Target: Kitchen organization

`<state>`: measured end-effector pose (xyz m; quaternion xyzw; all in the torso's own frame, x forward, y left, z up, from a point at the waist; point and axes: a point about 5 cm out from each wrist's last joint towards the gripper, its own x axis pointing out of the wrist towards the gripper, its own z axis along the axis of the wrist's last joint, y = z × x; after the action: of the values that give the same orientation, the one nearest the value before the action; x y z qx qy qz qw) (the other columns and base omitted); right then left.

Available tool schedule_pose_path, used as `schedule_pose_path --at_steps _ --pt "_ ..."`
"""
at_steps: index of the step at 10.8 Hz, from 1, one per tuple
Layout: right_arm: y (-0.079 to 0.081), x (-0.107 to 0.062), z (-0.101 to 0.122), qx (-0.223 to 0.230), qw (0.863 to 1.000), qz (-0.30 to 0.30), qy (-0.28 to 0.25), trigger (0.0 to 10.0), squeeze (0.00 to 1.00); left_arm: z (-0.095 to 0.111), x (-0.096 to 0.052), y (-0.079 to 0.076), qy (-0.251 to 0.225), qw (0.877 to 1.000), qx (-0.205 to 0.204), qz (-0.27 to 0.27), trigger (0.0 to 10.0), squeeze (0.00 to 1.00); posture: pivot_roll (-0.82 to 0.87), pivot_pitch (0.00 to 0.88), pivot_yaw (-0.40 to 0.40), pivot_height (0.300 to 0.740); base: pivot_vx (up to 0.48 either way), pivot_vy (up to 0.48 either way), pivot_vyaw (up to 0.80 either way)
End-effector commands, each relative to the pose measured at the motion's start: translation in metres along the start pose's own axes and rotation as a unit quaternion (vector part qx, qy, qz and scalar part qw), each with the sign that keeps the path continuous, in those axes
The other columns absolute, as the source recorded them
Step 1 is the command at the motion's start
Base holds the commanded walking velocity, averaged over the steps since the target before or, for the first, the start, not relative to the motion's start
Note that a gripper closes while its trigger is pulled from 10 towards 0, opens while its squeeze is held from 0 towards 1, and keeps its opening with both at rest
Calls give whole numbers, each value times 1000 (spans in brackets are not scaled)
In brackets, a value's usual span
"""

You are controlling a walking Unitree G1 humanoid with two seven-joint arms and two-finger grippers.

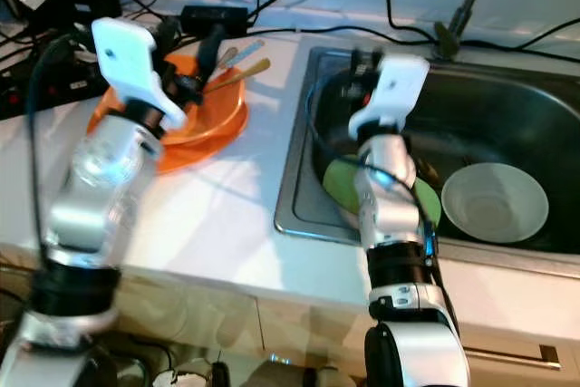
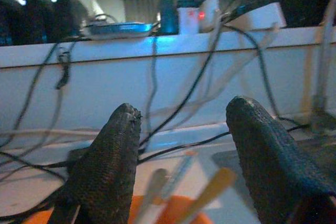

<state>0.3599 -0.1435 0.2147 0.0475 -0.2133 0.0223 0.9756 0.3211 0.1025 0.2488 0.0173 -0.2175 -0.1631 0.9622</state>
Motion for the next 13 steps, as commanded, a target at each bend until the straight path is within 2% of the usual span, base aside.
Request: schedule_pose_path --at_steps 1,3,6,8,13 --pt "3 3 5 1 1000 6 -6 10000 0 -3 -3 -8 -5 1000 5 -4 10000 0 94 80 24 740 0 0 0" --pt "4 -5 -4 -1 1000 6 11 10000 0 -19 -16 -29 7 999 14 -40 10000 0 86 79 21 740 0 0 0" --pt "6 -8 -10 0 1000 9 25 10000 0 -25 -30 -36 6 998 25 -51 10000 0 93 67 20 740 0 0 0" --pt "8 -9 -13 3 999 11 31 10000 0 -31 -38 -32 18 999 28 -40 10000 0 97 62 20 740 0 0 0" --pt "8 -9 -14 3 999 10 33 10000 0 -36 -44 -18 41 999 32 -13 10000 0 104 79 20 740 0 0 0"
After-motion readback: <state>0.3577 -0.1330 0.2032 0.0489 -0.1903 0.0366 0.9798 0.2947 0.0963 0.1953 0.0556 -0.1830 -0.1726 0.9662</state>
